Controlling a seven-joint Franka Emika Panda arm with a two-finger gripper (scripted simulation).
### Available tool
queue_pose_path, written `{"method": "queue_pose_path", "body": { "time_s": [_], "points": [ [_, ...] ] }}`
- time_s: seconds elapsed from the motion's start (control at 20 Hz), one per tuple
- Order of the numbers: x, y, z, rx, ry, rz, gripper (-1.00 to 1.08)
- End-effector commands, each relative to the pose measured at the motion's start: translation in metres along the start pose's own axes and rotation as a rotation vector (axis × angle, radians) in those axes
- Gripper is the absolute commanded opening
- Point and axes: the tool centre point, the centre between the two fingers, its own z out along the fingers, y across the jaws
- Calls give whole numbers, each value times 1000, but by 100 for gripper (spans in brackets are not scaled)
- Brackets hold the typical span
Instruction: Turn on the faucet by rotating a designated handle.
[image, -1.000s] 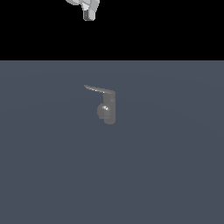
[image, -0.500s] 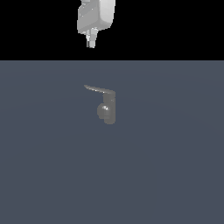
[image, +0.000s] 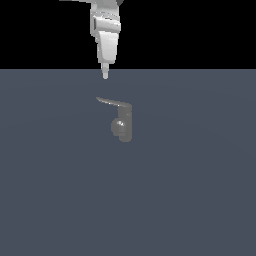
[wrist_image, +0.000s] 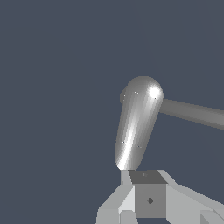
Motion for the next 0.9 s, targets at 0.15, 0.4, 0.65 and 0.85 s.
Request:
{"method": "queue_pose_path", "body": {
  "time_s": [0.15, 0.4, 0.65, 0.85],
  "points": [
    [4, -24, 39, 2, 34, 133, -100],
    [6, -38, 66, 7, 60, 217, -100],
    [7, -46, 83, 11, 77, 269, -100],
    [7, -49, 90, 13, 83, 288, -100]
  ]
}}
